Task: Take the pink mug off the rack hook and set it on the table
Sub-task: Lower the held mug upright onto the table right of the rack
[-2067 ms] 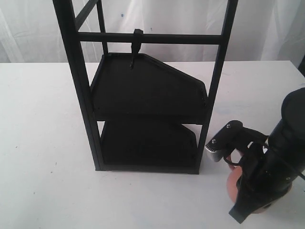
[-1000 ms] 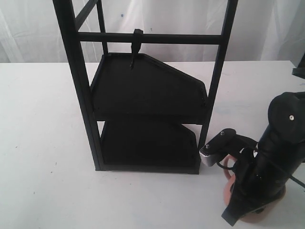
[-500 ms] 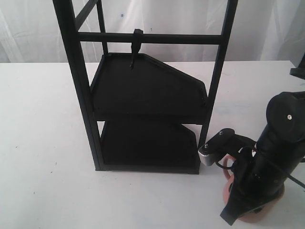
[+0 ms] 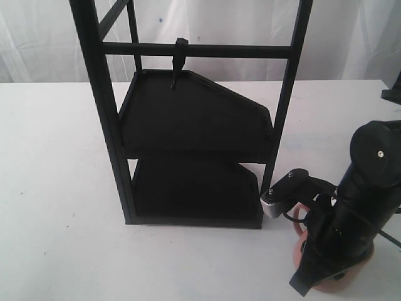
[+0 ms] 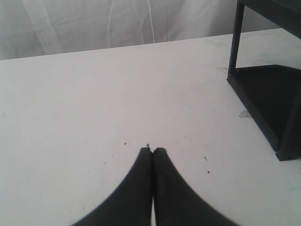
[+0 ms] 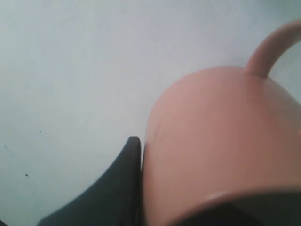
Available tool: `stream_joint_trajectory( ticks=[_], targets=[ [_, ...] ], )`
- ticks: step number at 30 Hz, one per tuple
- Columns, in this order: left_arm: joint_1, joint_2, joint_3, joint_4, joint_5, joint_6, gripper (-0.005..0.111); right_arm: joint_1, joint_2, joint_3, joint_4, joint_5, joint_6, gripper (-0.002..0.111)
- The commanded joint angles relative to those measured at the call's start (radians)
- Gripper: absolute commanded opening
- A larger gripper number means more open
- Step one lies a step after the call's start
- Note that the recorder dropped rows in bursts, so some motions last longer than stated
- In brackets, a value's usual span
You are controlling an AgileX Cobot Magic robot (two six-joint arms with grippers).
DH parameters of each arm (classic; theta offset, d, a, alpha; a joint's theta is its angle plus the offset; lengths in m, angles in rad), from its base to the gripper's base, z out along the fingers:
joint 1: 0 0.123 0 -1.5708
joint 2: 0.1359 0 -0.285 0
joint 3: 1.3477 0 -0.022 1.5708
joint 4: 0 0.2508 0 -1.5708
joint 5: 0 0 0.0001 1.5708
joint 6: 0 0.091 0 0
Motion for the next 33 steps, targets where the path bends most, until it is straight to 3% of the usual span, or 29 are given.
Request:
stream_joint_trajectory(
  ticks=[1,11,21,33],
  targets=[
    [-0.006,-0.005,0.004,-0.005,0.003,-0.001,0.000,-0.009,-0.008,0.004,-0.019,0.006,0.000,0.000],
    [-0.006,-0.005,0.004,-0.005,0.003,-0.001,0.000,-0.009,-0.025,0.006,-0.025,0.003,0.018,0.000],
    [-0.006,-0.005,0.004,-0.005,0.003,-0.001,0.000,-0.006,-0.025,0.006,-0.016,0.001,0.021,0.037],
    [-0.006,-0.005,0.004,-0.005,0.003,-0.001,0.000,-0.006,-0.059,0.006,-0.014,-0.005,0.021,0.041]
  ],
)
